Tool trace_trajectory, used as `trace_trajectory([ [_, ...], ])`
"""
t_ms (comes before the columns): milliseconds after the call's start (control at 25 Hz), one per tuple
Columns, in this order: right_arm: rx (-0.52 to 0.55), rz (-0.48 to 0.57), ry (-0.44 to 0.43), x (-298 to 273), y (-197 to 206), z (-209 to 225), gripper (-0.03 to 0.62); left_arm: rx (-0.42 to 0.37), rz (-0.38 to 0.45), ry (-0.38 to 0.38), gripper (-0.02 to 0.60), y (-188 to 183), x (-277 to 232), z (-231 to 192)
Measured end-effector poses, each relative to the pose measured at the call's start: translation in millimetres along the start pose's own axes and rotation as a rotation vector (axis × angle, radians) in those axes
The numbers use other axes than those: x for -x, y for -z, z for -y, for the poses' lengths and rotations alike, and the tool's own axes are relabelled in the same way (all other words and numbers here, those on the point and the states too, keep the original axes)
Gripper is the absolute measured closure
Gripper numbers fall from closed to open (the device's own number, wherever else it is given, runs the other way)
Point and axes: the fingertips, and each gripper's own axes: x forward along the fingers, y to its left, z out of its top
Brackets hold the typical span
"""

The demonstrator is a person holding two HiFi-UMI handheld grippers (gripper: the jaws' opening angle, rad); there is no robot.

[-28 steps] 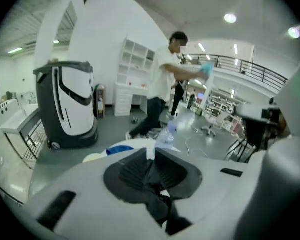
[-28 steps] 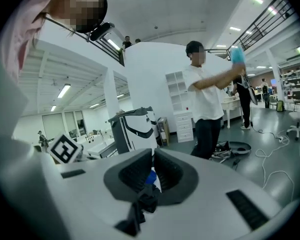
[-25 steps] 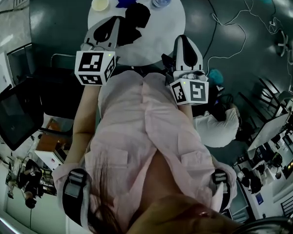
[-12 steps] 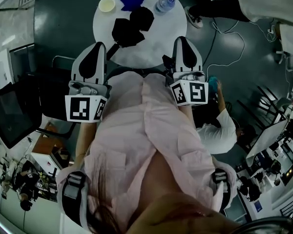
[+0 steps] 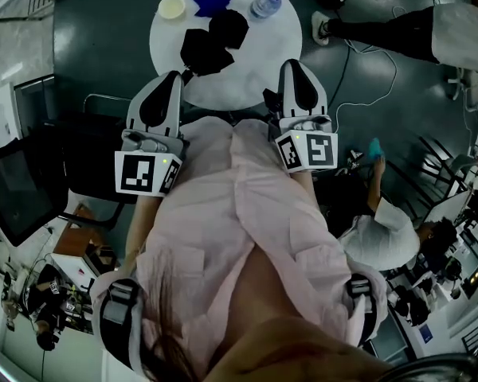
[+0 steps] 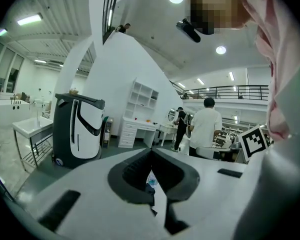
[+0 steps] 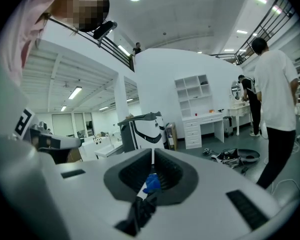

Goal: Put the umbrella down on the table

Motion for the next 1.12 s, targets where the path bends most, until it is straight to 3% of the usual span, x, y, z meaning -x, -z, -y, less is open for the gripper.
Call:
trace_trajectory([
  [1120,0.033,-0.019,-0.021,2,1,-11,0.562,0.023,0.004,-0.022,0.561,-1,-1,-7],
])
